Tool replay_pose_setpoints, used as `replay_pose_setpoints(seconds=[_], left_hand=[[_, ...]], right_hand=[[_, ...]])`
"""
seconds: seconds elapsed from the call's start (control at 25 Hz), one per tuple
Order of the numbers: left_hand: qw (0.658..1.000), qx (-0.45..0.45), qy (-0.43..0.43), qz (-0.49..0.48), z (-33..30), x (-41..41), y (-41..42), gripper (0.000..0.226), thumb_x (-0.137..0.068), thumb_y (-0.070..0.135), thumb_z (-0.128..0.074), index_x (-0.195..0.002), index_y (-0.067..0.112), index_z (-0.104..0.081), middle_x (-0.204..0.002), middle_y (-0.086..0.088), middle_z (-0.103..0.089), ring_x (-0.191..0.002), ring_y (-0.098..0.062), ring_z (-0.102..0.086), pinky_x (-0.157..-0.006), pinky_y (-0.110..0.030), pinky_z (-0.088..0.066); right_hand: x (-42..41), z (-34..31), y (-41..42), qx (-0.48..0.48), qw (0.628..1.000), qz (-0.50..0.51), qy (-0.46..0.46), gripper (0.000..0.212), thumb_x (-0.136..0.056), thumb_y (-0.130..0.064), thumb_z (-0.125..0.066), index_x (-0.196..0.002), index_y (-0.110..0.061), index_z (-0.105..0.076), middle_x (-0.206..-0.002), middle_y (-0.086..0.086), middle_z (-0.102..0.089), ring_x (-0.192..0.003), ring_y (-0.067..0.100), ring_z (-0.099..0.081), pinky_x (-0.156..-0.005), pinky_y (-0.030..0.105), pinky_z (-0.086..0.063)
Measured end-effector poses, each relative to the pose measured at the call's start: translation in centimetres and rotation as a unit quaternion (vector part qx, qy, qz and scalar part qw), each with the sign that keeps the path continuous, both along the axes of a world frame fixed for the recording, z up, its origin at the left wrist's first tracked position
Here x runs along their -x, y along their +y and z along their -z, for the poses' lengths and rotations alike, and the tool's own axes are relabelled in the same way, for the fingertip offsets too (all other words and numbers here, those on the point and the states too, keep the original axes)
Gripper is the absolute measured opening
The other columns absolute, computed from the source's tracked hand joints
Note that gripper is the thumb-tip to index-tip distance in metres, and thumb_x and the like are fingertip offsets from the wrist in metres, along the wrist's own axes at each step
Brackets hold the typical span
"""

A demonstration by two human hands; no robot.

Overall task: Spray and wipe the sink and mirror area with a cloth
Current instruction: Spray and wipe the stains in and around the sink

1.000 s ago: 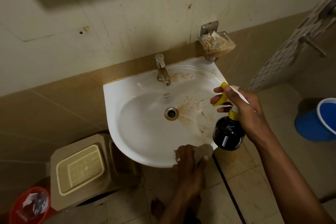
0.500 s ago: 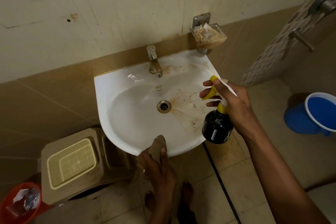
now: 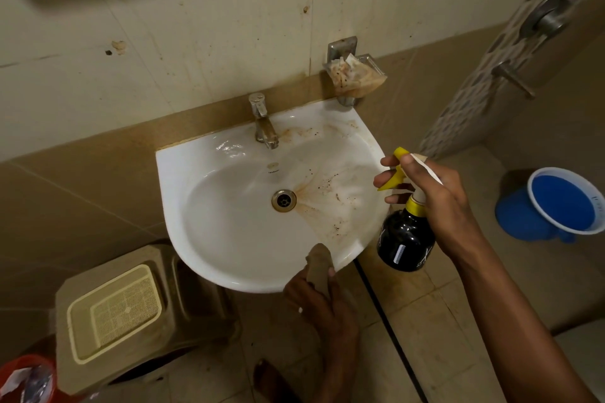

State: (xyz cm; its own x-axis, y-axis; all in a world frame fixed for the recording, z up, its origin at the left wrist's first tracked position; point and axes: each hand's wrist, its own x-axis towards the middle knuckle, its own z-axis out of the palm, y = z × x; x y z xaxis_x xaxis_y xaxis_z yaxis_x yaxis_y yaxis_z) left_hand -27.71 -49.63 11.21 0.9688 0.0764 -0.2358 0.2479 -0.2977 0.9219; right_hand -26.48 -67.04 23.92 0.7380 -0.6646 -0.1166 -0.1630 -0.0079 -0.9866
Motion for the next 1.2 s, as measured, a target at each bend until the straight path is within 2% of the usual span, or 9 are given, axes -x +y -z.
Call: replay_pose_setpoints(seconds=[0.12,0.28,0.44,0.56,0.64,0.72,0.8,1.0,1.2], left_hand=[[0.998,-0.020,0.029,0.048,-0.1,0.4,-1.9,0.059,-0.083,0.080,-0.032,-0.107,0.027,-0.041,-0.113,0.000,-0.044,-0.111,-0.026,-0.045,-0.098,-0.053,-0.042],[0.960,0.110,0.201,0.160,-1.6,1.1,-4.6,0.059,-0.098,0.039,-0.051,-0.149,0.019,-0.029,-0.157,-0.007,-0.028,-0.144,-0.024,-0.027,-0.120,-0.046,-0.026],[0.947,0.196,0.171,0.189,-4.4,-1.2,-3.2,0.048,-0.095,0.036,-0.057,-0.140,0.023,-0.045,-0.140,-0.001,-0.054,-0.128,-0.018,-0.052,-0.110,-0.039,-0.044],[0.975,0.162,0.074,0.135,-5.5,-5.6,-0.6,0.031,-0.095,0.037,-0.056,-0.122,0.021,-0.053,-0.109,0.002,-0.064,-0.092,0.000,-0.065,-0.073,-0.016,-0.056],[0.989,0.123,0.019,0.073,-4.0,-9.9,0.9,0.032,-0.097,0.039,-0.056,-0.117,0.014,-0.051,-0.093,-0.002,-0.061,-0.071,-0.004,-0.064,-0.056,-0.019,-0.054],[0.999,0.038,0.016,0.026,-1.0,-13.9,1.4,0.043,-0.091,0.049,-0.055,-0.118,0.015,-0.048,-0.100,-0.009,-0.059,-0.085,-0.022,-0.064,-0.069,-0.044,-0.057],[0.995,-0.066,0.068,0.006,1.9,-16.5,1.0,0.041,-0.090,0.044,-0.057,-0.120,0.018,-0.046,-0.111,-0.011,-0.059,-0.100,-0.033,-0.060,-0.087,-0.055,-0.051],[0.979,-0.145,0.112,0.085,6.2,-18.3,-0.6,0.045,-0.090,0.041,-0.059,-0.123,0.013,-0.047,-0.115,-0.015,-0.059,-0.107,-0.038,-0.058,-0.092,-0.054,-0.049],[0.967,-0.190,0.109,0.131,6.3,-18.2,-3.2,0.070,-0.078,0.051,-0.043,-0.131,0.004,-0.046,-0.127,-0.021,-0.050,-0.118,-0.040,-0.048,-0.095,-0.048,-0.042]], right_hand=[[0.6,-0.2,-0.1,0.006,1.000,0.006,0.000,0.035,-0.108,-0.030,-0.049,-0.112,-0.007,-0.076,-0.102,0.023,-0.079,-0.098,0.032,-0.076,-0.077,0.035,-0.061],[1.2,-0.9,-0.2,0.007,1.000,0.018,-0.010,0.032,-0.107,-0.028,-0.050,-0.106,-0.012,-0.077,-0.102,0.020,-0.080,-0.100,0.036,-0.076,-0.076,0.037,-0.061],[2.2,-1.9,-0.7,0.022,0.999,0.042,-0.027,0.031,-0.106,-0.027,-0.051,-0.099,-0.015,-0.078,-0.099,0.012,-0.081,-0.095,0.023,-0.078,-0.084,0.039,-0.059],[2.5,-1.3,-0.1,0.035,0.999,0.022,0.007,0.030,-0.104,-0.031,-0.057,-0.098,-0.014,-0.081,-0.091,0.010,-0.082,-0.094,0.024,-0.078,-0.089,0.041,-0.060],[2.3,0.3,2.0,0.058,0.996,-0.008,0.062,0.027,-0.101,-0.033,-0.063,-0.090,-0.017,-0.082,-0.083,0.006,-0.081,-0.083,0.019,-0.077,-0.079,0.039,-0.062],[1.9,2.4,4.6,0.057,0.993,-0.018,0.107,0.032,-0.100,-0.034,-0.066,-0.080,-0.013,-0.080,-0.072,0.005,-0.079,-0.065,0.012,-0.073,-0.066,0.037,-0.059],[1.3,4.4,6.6,0.032,0.990,0.001,0.135,0.043,-0.097,-0.042,-0.066,-0.073,-0.007,-0.074,-0.062,0.005,-0.074,-0.054,0.009,-0.067,-0.059,0.031,-0.053],[1.4,7.5,8.7,0.011,0.976,0.056,0.212,0.046,-0.097,-0.049,-0.063,-0.067,-0.015,-0.070,-0.068,0.003,-0.075,-0.070,0.013,-0.069,-0.064,0.018,-0.047],[3.1,6.8,8.7,0.005,0.961,0.077,0.265,0.046,-0.099,-0.038,-0.064,-0.060,-0.015,-0.069,-0.061,0.005,-0.073,-0.056,0.009,-0.066,-0.057,0.020,-0.048]])
